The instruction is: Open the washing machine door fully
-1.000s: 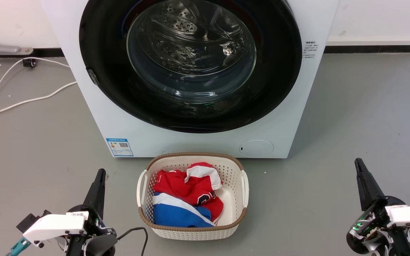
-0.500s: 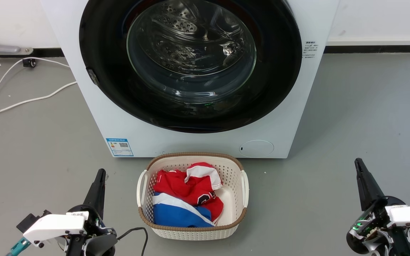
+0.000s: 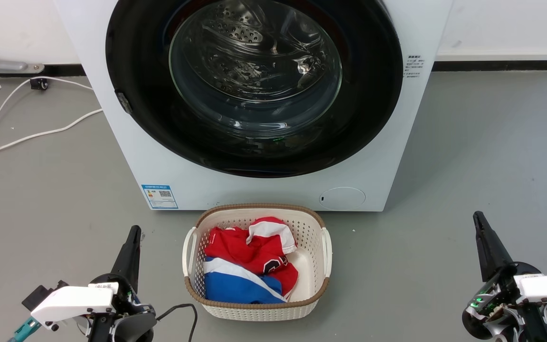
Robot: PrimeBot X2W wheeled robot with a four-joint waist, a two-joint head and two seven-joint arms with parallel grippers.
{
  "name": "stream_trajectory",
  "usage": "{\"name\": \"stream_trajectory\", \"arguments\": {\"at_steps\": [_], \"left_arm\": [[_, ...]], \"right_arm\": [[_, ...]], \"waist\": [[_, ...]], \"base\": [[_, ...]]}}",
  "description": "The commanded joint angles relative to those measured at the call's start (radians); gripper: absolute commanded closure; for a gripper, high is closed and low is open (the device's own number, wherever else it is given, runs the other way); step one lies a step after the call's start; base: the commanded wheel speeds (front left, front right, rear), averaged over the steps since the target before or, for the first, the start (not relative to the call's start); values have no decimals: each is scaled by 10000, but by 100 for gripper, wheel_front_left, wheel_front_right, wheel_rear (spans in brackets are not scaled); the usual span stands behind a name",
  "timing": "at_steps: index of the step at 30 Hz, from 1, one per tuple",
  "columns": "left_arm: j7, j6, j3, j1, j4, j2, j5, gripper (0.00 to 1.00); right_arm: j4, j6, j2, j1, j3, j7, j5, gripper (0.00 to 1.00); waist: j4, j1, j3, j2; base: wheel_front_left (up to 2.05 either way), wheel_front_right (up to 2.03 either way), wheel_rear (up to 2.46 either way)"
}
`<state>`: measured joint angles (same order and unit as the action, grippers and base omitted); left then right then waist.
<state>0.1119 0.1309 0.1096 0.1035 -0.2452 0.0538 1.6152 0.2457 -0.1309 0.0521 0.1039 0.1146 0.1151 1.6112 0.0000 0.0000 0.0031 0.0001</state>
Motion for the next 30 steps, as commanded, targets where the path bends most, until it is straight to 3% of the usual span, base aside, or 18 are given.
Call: {"name": "stream_trajectory", "arguments": {"at_steps": [1, 5, 6, 30], "left_arm": [[30, -3, 40, 109, -7, -13, -6, 100], [33, -4, 42, 108, -8, -16, -9, 100], [-2, 0, 2, 0, 1, -2, -6, 0], [-962, -2, -59, -665, -54, -47, -1102, 0]], "right_arm": [[8, 2, -36, 105, 9, 28, 16, 100], [8, 2, -36, 105, 9, 28, 15, 100], [-1, 2, 0, -1, 0, -2, -2, 0], [38, 2, -12, -628, -287, -970, -1029, 0]], "waist": [[0, 0, 0, -1], [0, 0, 0, -1], [0, 0, 0, -1], [-17, 0, 25, -1]], "base": [[0, 0, 0], [0, 0, 0], [0, 0, 0], [0, 0, 0]]}}
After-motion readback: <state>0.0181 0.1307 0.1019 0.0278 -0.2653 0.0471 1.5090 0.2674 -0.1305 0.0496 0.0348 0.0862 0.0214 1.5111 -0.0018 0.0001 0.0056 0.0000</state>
